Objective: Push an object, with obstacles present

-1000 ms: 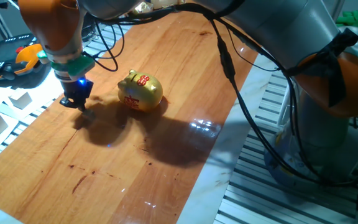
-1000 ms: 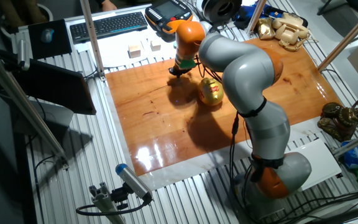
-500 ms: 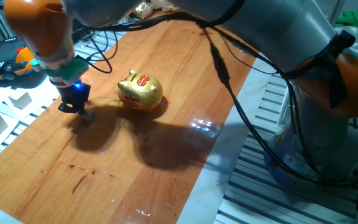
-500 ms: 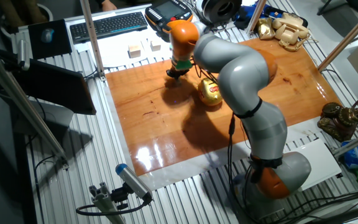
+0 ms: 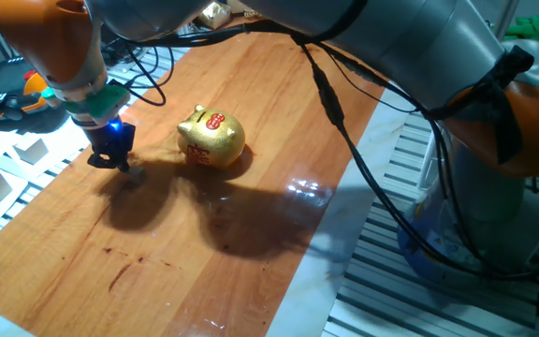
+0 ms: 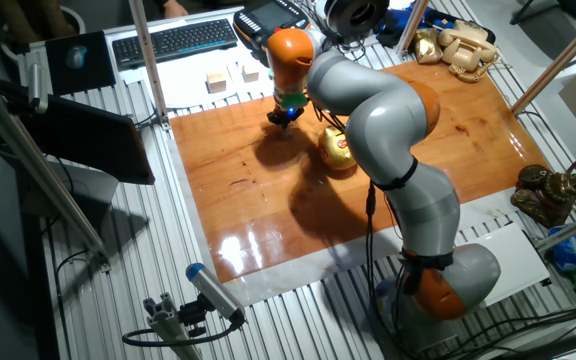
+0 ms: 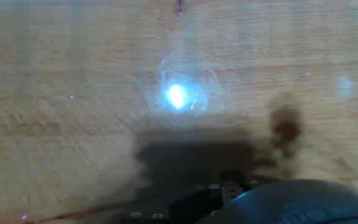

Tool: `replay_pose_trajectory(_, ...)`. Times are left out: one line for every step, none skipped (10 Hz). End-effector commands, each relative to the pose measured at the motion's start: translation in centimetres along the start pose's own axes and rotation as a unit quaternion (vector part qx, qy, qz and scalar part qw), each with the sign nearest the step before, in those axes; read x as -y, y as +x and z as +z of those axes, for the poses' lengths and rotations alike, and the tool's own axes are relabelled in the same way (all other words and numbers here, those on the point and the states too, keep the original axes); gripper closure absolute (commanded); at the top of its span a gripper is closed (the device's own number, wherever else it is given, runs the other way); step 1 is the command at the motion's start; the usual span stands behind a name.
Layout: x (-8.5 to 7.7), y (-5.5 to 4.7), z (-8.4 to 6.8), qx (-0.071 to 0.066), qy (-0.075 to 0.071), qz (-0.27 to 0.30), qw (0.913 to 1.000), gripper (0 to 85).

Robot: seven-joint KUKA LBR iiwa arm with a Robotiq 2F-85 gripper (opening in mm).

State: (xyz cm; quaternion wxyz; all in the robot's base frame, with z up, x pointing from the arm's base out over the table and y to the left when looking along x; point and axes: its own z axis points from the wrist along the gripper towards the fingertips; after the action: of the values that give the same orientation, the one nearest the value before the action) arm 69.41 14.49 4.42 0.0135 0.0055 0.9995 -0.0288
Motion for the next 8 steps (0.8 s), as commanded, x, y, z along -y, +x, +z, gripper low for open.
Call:
replay_pose_trajectory(0.0, 0.1, 0.0, -0.001, 0.000, -0.002, 1.0000, 85.0)
replay_pose_trajectory(-0.1, 0.3, 0.1, 0.003, 0.002, -0.002, 1.0000, 85.0)
replay_pose_trajectory(-0.1, 0.5, 0.4, 0.013, 0.003, -0.002, 0.9999, 85.0)
replay_pose_trajectory(0.0, 0.7, 0.4, 0.018, 0.002, -0.005, 0.9998, 85.0)
replay_pose_trajectory(0.2, 0.9, 0.2, 0.022, 0.004, -0.011, 0.9997, 85.0)
replay_pose_trajectory(0.4, 1.2, 0.0, 0.024, 0.005, -0.013, 0.9996, 85.0)
replay_pose_trajectory(0.6, 1.5, -0.1, 0.025, 0.006, -0.016, 0.9995, 85.0)
replay_pose_trajectory(0.4, 1.8, 0.0, 0.027, 0.006, -0.015, 0.9995, 85.0)
